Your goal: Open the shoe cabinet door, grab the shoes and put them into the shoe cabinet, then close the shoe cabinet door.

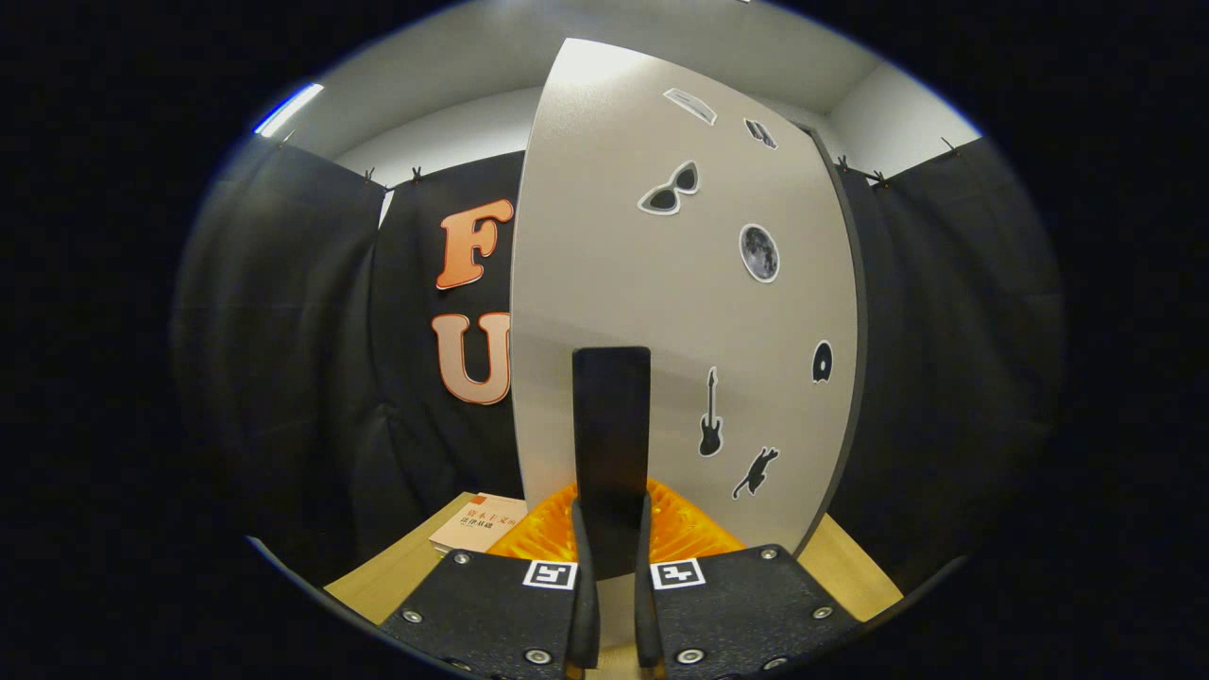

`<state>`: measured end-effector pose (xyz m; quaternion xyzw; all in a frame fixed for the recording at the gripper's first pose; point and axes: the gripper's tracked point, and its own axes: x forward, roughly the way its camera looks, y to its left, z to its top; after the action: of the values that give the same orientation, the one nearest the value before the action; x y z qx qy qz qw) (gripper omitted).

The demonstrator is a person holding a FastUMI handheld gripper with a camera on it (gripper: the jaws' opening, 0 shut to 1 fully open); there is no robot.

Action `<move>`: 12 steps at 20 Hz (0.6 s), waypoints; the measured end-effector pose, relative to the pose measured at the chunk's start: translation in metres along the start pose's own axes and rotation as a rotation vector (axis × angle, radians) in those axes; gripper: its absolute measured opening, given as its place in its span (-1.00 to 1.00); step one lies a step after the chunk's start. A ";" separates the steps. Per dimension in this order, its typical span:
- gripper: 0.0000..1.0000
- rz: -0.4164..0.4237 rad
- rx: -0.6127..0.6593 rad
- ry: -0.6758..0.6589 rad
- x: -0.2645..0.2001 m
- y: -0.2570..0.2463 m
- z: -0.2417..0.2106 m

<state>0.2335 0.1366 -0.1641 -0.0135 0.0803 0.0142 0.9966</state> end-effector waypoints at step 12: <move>-0.73 0.082 0.054 -0.031 -0.055 -0.064 -0.003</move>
<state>0.1813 0.0710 -0.1564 0.0169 0.0658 0.0531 0.9963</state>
